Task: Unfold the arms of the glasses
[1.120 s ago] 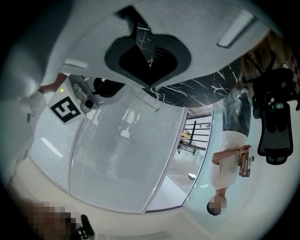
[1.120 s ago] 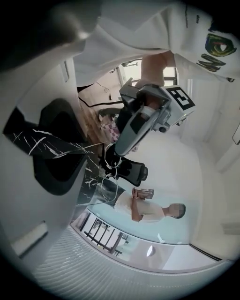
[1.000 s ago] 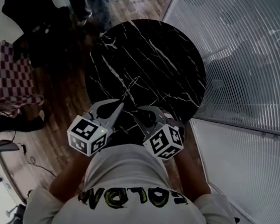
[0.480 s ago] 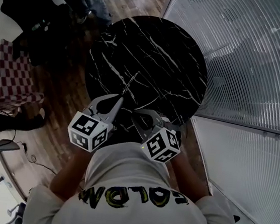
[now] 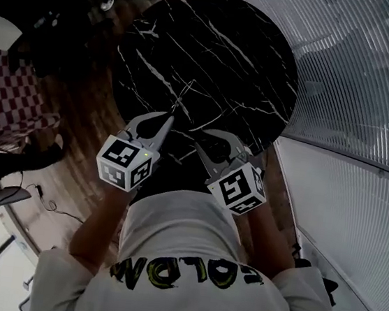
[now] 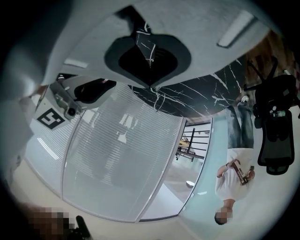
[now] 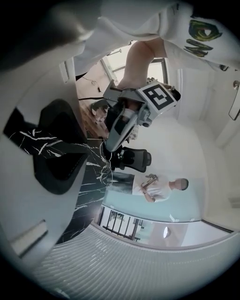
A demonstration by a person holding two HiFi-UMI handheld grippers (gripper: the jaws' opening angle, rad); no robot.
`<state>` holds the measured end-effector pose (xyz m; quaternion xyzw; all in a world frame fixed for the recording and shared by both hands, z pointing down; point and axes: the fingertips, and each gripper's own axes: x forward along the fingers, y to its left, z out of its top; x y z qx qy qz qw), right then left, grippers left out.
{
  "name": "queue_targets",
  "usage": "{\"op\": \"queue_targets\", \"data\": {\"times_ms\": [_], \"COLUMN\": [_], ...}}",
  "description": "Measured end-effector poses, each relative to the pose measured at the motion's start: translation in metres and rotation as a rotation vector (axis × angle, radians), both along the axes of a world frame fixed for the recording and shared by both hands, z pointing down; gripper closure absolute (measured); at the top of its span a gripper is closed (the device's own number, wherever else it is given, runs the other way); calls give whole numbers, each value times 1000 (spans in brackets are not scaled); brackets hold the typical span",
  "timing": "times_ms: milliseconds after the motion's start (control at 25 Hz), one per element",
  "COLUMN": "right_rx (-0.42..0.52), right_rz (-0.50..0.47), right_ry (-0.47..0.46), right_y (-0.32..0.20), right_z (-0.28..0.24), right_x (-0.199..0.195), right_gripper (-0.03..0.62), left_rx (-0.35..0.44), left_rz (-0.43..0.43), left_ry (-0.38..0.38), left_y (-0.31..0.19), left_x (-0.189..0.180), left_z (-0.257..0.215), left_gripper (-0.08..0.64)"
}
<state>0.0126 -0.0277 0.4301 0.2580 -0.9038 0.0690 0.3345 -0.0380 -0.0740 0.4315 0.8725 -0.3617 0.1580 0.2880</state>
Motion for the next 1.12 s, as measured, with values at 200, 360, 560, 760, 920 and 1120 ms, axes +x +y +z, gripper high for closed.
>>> {"op": "queue_targets", "data": {"times_ms": [200, 360, 560, 760, 920, 1120], "right_rx": [-47, -84, -102, -120, -139, -164], "right_rz": [58, 88, 145, 212, 243, 216], "right_ry": [-28, -45, -62, -72, -89, -82], "right_y": [2, 4, -4, -9, -4, 6], "right_z": [24, 47, 76, 112, 138, 164], "right_x": [11, 17, 26, 42, 49, 53], "right_gripper": [525, 528, 535, 542, 548, 548], "left_rx": [-38, -67, -97, -109, -132, -151], "left_rz": [12, 13, 7, -3, -5, -5], "left_ry": [21, 23, 27, 34, 30, 12], "left_y": [1, 4, -2, -6, -2, 7], "left_x": [6, 12, 15, 20, 23, 25], "left_z": [36, 67, 109, 150, 183, 216], "left_gripper": [555, 555, 555, 555, 555, 555]}}
